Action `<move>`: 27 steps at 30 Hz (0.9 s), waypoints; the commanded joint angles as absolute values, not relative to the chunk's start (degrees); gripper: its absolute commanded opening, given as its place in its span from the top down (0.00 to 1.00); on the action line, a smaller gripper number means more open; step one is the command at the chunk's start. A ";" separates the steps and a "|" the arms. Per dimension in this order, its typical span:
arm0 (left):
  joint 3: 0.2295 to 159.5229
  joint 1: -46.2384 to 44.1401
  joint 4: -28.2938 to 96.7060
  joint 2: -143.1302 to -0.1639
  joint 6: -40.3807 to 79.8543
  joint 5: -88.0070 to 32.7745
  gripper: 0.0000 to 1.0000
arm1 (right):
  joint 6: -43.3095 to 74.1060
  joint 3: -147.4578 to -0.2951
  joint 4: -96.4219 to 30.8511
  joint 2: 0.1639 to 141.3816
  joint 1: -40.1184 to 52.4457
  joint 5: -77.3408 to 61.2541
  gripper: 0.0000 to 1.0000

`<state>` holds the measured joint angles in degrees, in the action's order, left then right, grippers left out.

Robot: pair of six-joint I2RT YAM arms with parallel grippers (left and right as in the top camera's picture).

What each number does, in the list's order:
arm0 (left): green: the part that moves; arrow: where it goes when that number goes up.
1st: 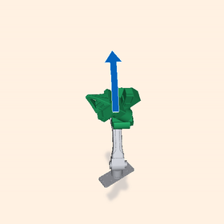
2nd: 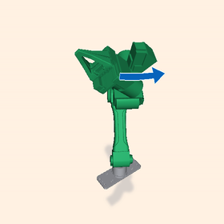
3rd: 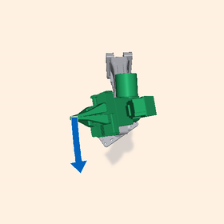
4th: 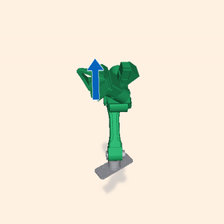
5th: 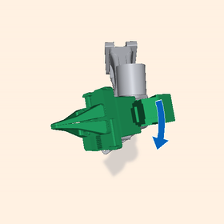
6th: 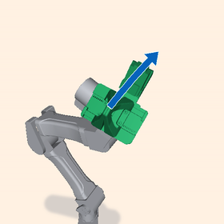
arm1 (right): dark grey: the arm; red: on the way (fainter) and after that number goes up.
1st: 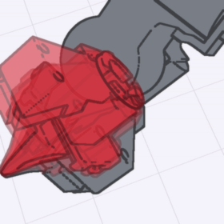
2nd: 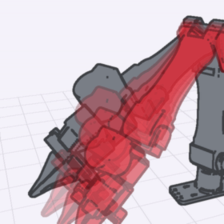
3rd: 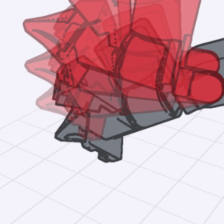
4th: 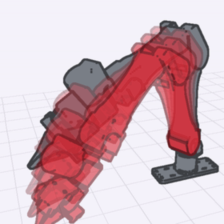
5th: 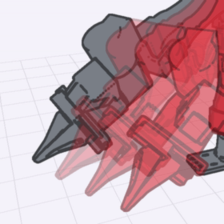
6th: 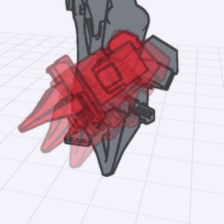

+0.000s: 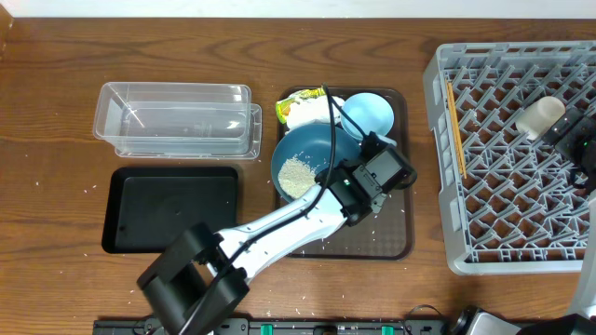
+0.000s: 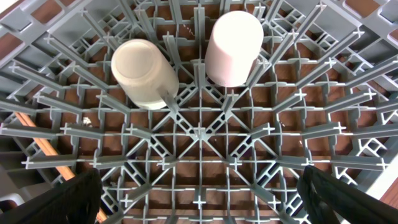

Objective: Sort waste into correct bins and load items into the dishwasher rack
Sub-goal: 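Lower the left gripper and pinch the blue plate's right rim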

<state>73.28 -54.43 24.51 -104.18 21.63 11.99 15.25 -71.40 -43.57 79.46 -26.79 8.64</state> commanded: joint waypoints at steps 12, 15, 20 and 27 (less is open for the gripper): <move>73.30 -54.30 22.76 -111.61 21.10 12.71 0.47 | 14.57 -71.50 -43.57 79.40 -27.03 9.19 0.01; 73.30 -54.30 22.83 -111.74 21.12 12.71 0.61 | 14.55 -71.50 -43.57 79.40 -27.03 9.19 0.01; 73.28 -54.30 22.76 -113.54 21.15 12.71 0.63 | 14.55 -71.50 -43.57 79.40 -27.03 9.19 0.01; 73.32 -54.30 22.57 -114.74 21.15 12.71 0.72 | 14.55 -71.50 -43.57 79.40 -27.03 9.17 0.01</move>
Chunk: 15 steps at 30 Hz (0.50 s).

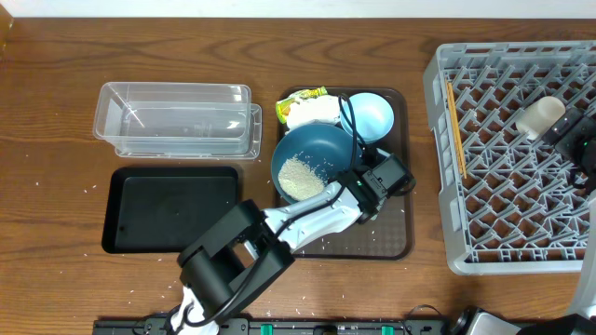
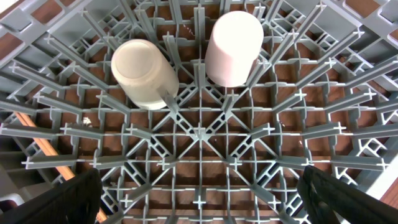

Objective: Sort waste into correct bins and load items into the dishwasher rack
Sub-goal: 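Lower the left gripper and pinch the blue plate's right rim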

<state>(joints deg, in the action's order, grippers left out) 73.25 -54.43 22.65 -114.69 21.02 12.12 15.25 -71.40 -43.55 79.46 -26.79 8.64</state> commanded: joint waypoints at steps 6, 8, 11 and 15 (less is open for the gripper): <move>73.41 -54.30 22.61 -113.08 21.15 12.71 0.91 | 14.57 -71.50 -43.55 79.40 -27.03 9.17 0.01; 73.43 -54.30 22.85 -112.36 21.12 12.71 0.94 | 14.57 -71.50 -43.57 79.40 -27.03 9.17 0.01; 73.43 -54.35 23.81 -111.18 21.15 12.71 0.94 | 14.55 -71.50 -43.57 79.40 -27.03 9.17 0.01; 73.43 -54.35 26.11 -108.25 21.15 12.73 0.94 | 14.55 -71.50 -43.57 79.40 -27.03 9.19 0.01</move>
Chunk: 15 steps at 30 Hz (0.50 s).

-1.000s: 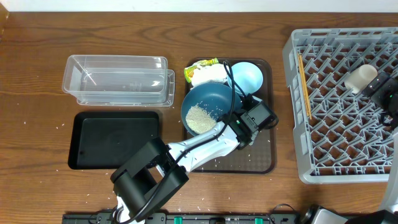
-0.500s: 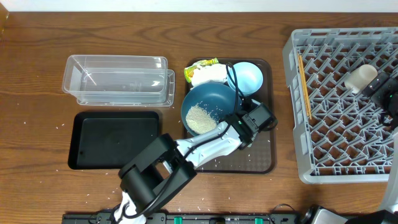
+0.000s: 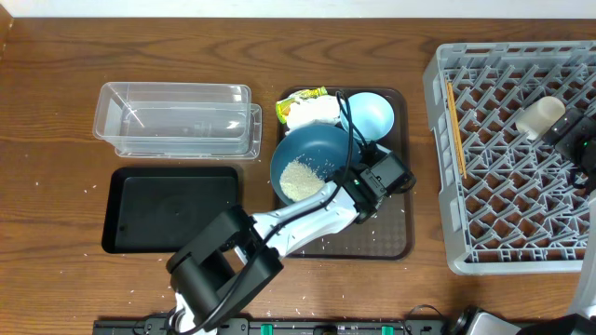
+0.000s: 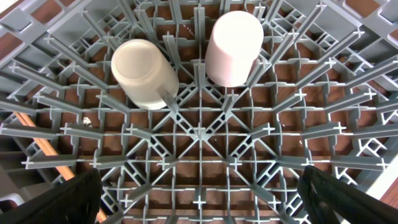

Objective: Sort waste into correct bins and load items into the dishwasher rack
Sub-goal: 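Lower the left gripper and pinch the blue plate's right rim, then lift the blue plate and carry it over the black tray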

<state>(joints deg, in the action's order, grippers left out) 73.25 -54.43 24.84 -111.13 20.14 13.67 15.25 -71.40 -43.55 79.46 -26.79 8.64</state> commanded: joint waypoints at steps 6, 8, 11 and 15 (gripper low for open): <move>73.52 -54.35 30.02 -101.73 21.15 12.97 0.94 | 14.55 -71.50 -43.57 79.40 -27.03 9.19 0.01; 73.52 -54.28 31.40 -99.22 21.34 12.99 0.94 | 14.55 -71.50 -43.57 79.40 -27.03 9.19 0.01; 73.52 -54.22 33.17 -95.53 21.76 13.15 0.94 | 14.55 -71.50 -43.57 79.40 -27.03 9.17 0.01; 73.52 -53.32 36.25 -91.57 22.35 13.15 0.94 | 14.55 -71.50 -43.57 79.40 -27.05 9.19 0.01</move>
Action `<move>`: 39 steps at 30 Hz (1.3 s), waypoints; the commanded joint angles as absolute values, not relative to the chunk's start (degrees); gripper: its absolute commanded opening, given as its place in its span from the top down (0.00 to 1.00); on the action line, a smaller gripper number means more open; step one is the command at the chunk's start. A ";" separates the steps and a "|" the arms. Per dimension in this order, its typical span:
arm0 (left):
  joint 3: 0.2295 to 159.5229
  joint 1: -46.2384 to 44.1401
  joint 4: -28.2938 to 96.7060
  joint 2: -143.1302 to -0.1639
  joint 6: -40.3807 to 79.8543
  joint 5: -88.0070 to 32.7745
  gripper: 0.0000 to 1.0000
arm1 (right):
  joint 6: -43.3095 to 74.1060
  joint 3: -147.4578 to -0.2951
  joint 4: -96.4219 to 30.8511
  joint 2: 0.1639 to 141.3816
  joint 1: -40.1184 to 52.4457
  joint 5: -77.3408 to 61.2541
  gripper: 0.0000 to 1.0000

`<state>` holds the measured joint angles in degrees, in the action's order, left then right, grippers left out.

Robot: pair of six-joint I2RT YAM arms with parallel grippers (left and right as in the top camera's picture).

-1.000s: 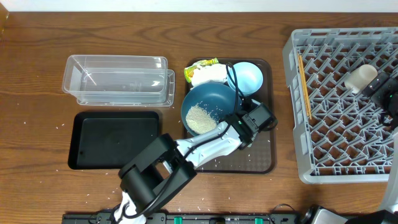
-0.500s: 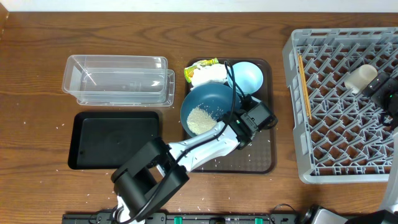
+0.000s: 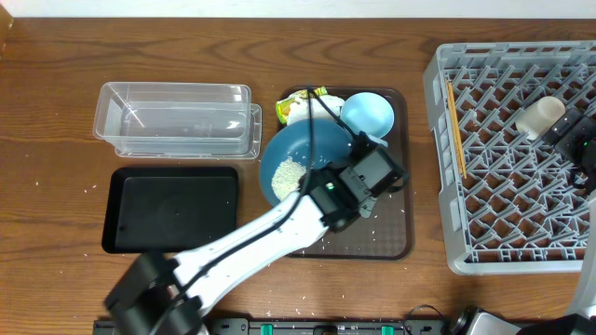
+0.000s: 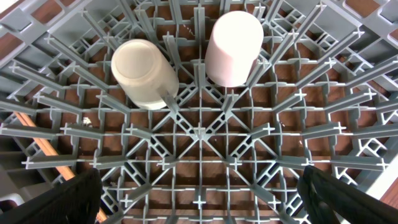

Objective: Sort waste into correct bins and load items into the dishwasher rack
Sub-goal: 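Lift the blue plate and carry it over the black tray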

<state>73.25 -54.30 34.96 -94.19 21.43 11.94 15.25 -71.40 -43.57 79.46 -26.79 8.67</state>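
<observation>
A dark blue bowl (image 3: 296,160) holding rice sits over the left edge of the brown tray (image 3: 391,237), reaching past it. My left gripper (image 3: 347,160) is at the bowl's right rim and looks shut on it. A light blue bowl (image 3: 369,113) and a yellow-green wrapper (image 3: 302,100) lie at the tray's back. Over the grey dishwasher rack (image 3: 521,251) hangs my right gripper (image 4: 199,199), open and holding nothing. In the rack are a cream cup (image 4: 144,73) and a white cup (image 4: 233,46).
A clear plastic bin (image 3: 177,121) stands left of the tray, with a black bin (image 3: 170,209) in front of it. An orange stick (image 3: 454,126) lies along the rack's left side. Rice grains are scattered on the tray and the table front.
The dark blue bowl has shifted left and looks larger, now reaching past the tray's left edge and over part of the wrapper. My left arm has swung with it. The right gripper has not moved.
My left gripper was at the right rim of the dark blue bowl on the tray. At the two following moments it stayed at that rim with the bowl in place. Now the bowl is displaced leftward with the gripper. The right gripper stayed open over the rack throughout.
</observation>
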 commanded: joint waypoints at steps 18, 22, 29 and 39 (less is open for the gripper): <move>73.30 -29.17 44.01 -78.37 27.27 -7.75 0.95 | 14.55 -71.50 -43.57 79.40 -27.03 9.17 0.01; 73.19 -23.55 45.87 -76.09 26.65 -8.84 0.94 | 14.57 -71.50 -43.57 79.40 -27.03 9.19 0.01; 69.43 -15.62 45.12 -73.76 26.68 -18.26 0.94 | 14.55 -71.50 -43.59 79.40 -27.03 9.19 0.01; 64.10 -6.09 41.45 -71.11 26.63 -28.34 0.94 | 14.55 -71.50 -43.57 79.40 -27.03 9.17 0.01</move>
<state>64.64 -8.47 42.57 -73.71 27.18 -23.09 15.25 -71.40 -43.55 79.46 -26.79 8.64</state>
